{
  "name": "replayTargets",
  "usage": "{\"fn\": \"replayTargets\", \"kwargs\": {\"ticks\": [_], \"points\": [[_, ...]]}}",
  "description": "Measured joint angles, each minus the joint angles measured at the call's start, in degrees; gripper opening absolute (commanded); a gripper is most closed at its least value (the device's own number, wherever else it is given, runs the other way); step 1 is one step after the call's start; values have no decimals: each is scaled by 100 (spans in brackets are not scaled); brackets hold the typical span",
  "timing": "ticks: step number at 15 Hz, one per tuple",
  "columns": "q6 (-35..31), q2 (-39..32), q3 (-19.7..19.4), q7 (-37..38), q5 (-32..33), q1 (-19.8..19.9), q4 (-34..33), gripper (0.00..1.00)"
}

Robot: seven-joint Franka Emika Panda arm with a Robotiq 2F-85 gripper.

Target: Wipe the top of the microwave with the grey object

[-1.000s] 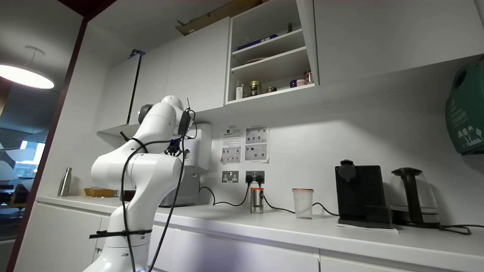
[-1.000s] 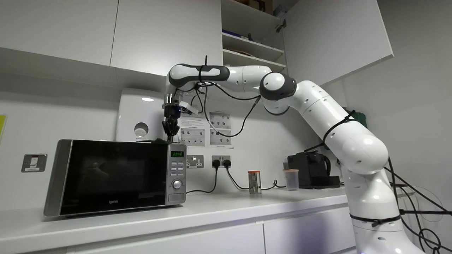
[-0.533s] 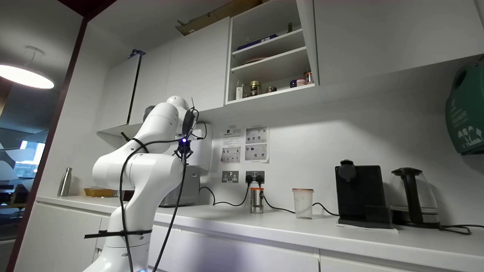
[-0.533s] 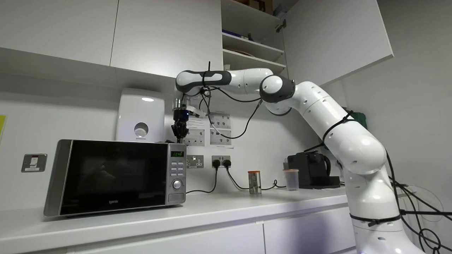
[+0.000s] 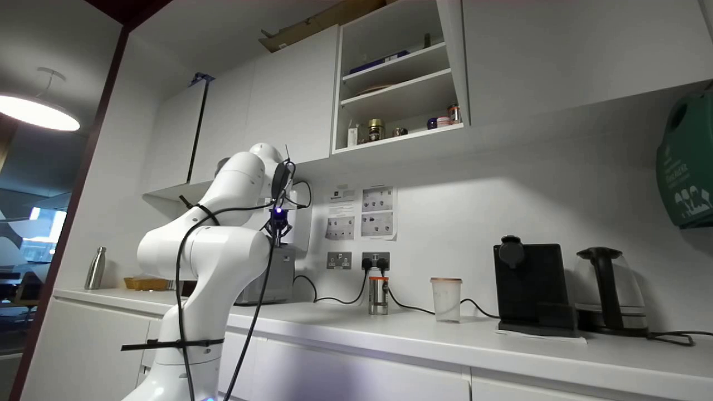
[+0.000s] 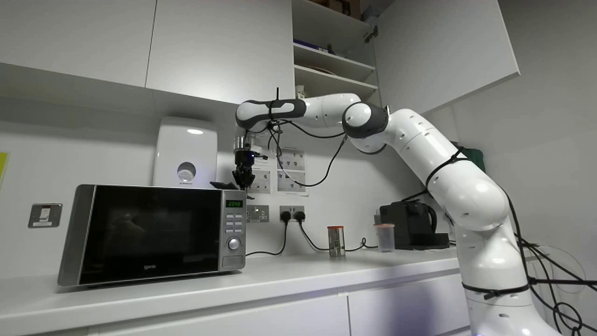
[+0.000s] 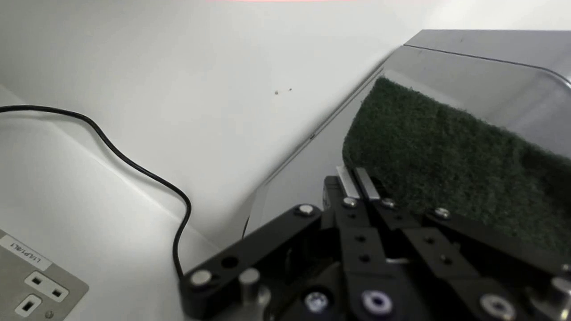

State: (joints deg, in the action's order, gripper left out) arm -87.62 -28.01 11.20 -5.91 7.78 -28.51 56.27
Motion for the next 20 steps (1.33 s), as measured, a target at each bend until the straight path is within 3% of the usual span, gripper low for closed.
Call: {"fn": "replayTargets", "kwargs": {"ticks": [9, 20], "points": [[147, 10, 1, 0, 188, -250, -105, 1], [197, -49, 62, -22, 310, -984, -250, 1]]}}
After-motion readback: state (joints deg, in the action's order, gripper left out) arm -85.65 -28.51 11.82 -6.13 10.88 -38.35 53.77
